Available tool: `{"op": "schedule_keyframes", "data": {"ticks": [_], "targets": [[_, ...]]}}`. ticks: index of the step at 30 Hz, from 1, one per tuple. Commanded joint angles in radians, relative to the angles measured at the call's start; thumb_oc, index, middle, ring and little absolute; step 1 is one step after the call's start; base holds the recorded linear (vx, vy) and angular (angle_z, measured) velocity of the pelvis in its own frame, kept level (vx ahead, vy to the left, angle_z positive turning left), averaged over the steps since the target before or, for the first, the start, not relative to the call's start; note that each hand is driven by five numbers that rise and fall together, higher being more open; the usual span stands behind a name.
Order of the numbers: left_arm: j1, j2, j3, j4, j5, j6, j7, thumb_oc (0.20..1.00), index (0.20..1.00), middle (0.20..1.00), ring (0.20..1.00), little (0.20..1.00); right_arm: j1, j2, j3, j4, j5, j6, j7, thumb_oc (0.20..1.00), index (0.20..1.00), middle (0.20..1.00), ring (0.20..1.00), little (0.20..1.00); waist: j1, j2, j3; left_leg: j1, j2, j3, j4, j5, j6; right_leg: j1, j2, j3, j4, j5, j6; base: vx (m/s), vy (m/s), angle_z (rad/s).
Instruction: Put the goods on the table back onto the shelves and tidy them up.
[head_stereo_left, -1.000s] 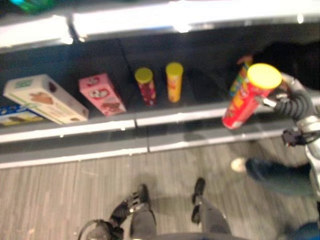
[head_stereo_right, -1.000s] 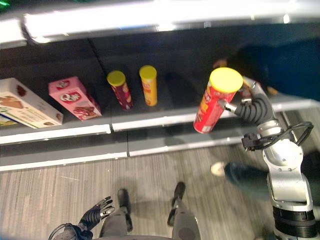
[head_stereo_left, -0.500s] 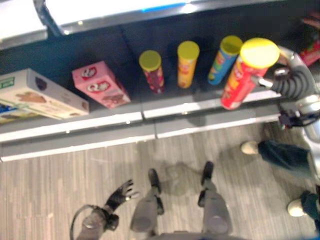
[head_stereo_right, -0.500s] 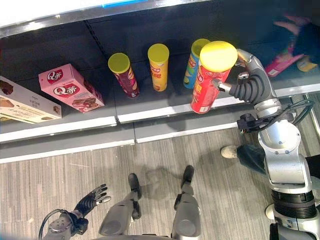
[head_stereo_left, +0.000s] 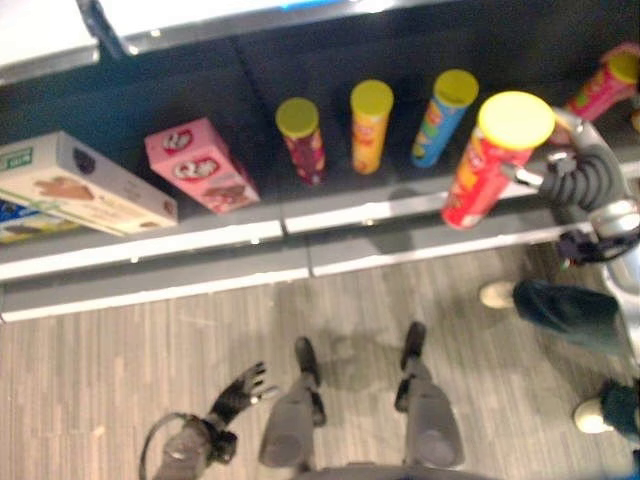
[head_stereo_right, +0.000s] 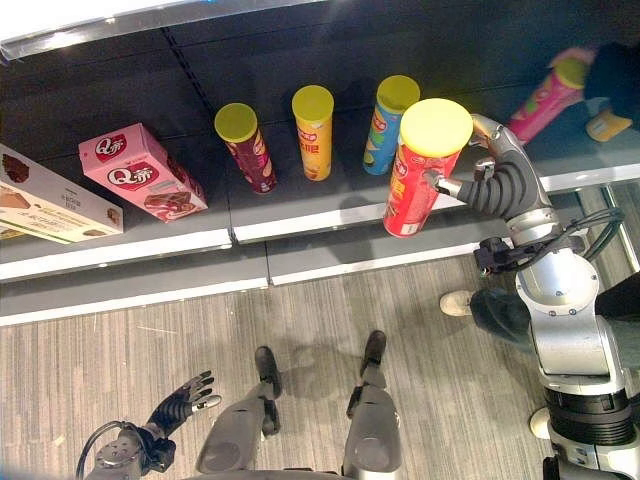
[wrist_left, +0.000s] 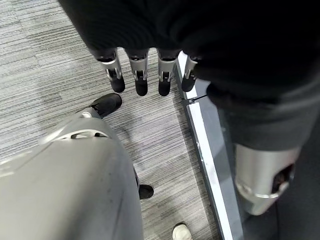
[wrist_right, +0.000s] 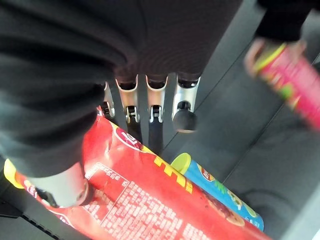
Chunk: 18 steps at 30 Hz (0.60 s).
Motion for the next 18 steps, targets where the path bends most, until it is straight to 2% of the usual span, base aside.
{"op": "schedule_keyframes", "data": {"ticks": [1,13,14,15,18], "targets": [[0.031,0.062,-0.028,0.004,-0.009,-0.025,0.002,1.0,1.0,1.0,1.0,1.0,-0.021,-0.049,-0.059,-0.074,0.001,-0.075,-0.034,0.2,0.2,0.2,0.2,0.2,0.008,-0.002,-0.064,0.021,0.06,-0.004,0.064,-0.089,-0.042,-0.071,-0.048,0.014,0.199,-0.075,0.056,0.0,0.0,0.0],[0.031,0.069,-0.04,0.006,-0.002,-0.029,0.0,1.0,1.0,1.0,1.0,1.0,-0.005,-0.05,-0.061,-0.075,-0.001,-0.081,-0.032,0.2,0.2,0.2,0.2,0.2,0.0,-0.003,-0.076,0.025,0.071,-0.005,0.076,-0.092,-0.049,-0.059,-0.049,0.01,0.204,-0.076,0.061,0.01,-0.002,0.0],[0.031,0.062,-0.037,0.029,0.012,-0.031,0.0,1.0,1.0,1.0,1.0,1.0,0.019,-0.026,-0.059,-0.074,0.005,-0.089,-0.036,0.2,0.2,0.2,0.2,0.2,-0.006,-0.005,-0.109,0.074,0.074,0.012,-0.019,-0.061,-0.063,-0.006,-0.038,-0.006,0.123,-0.057,0.065,0.11,0.001,-0.01],[0.032,0.062,-0.037,0.03,0.013,-0.032,0.0,1.0,1.0,1.0,1.0,1.0,0.021,-0.025,-0.06,-0.075,0.005,-0.089,-0.036,0.2,0.2,0.2,0.2,0.2,-0.006,-0.004,-0.107,0.084,0.074,0.012,-0.031,-0.055,-0.063,0.003,-0.036,-0.009,0.113,-0.053,0.066,0.15,-0.013,0.07],[0.031,0.045,-0.027,0.072,0.04,-0.044,-0.011,1.0,1.0,1.0,1.0,1.0,0.071,0.019,-0.057,-0.074,0.003,-0.102,-0.038,0.2,0.2,0.2,0.2,0.2,-0.021,-0.015,-0.188,0.081,0.089,0.043,-0.055,-0.038,-0.095,0.078,-0.016,-0.059,-0.053,0.021,0.07,0.1,-0.051,0.06]]}}
